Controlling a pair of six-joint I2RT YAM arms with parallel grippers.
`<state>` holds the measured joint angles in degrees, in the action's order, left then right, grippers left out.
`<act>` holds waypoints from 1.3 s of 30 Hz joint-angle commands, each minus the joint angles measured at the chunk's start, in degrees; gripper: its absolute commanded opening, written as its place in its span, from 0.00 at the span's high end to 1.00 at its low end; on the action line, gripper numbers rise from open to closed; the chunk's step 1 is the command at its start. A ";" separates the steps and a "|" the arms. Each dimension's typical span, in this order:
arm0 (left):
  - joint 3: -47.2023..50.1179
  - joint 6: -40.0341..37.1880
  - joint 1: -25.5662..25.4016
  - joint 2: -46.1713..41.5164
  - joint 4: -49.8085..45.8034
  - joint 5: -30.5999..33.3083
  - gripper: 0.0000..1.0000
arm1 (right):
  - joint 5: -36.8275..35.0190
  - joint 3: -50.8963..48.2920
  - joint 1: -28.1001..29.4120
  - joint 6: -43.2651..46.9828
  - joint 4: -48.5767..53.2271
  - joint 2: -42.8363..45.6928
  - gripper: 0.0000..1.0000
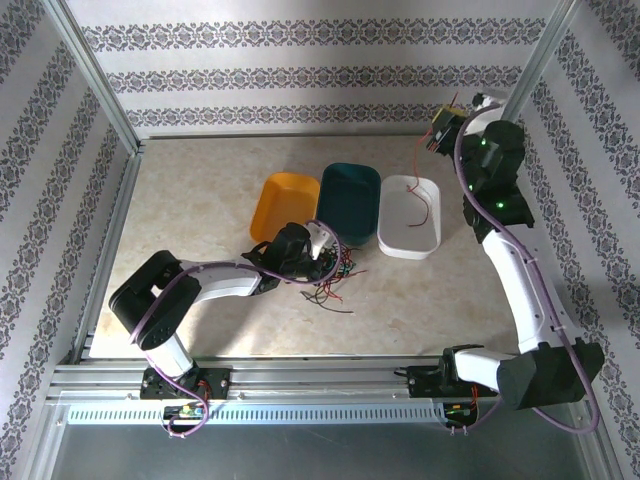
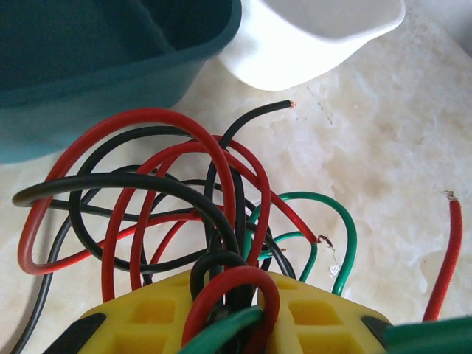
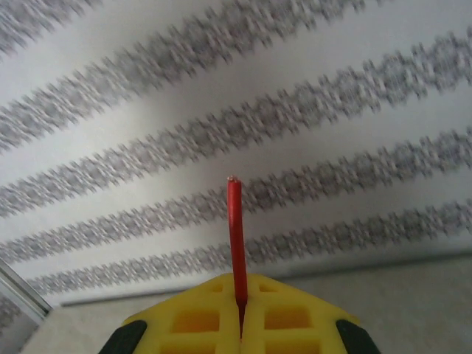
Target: Untangle the cables
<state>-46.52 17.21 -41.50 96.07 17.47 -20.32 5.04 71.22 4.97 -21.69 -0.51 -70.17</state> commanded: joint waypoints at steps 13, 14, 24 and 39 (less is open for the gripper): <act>-1.07 2.56 0.35 0.43 5.28 2.36 1.00 | -41.21 -17.19 14.15 5.69 1.27 -0.93 1.00; -0.95 2.65 0.36 0.34 5.41 2.47 1.00 | -42.16 -17.10 14.60 4.75 2.43 -2.07 1.00; -0.80 2.39 0.23 0.08 5.37 2.48 1.00 | -25.51 -14.47 7.79 -8.42 10.04 -14.05 1.00; -1.14 1.94 0.27 -0.62 4.39 1.90 1.00 | -9.80 -8.23 3.55 -14.43 13.56 -29.24 0.76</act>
<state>-46.63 18.94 -41.50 96.49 19.75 -18.13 -7.75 61.14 8.80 -34.44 12.19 -99.42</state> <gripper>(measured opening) 0.209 0.215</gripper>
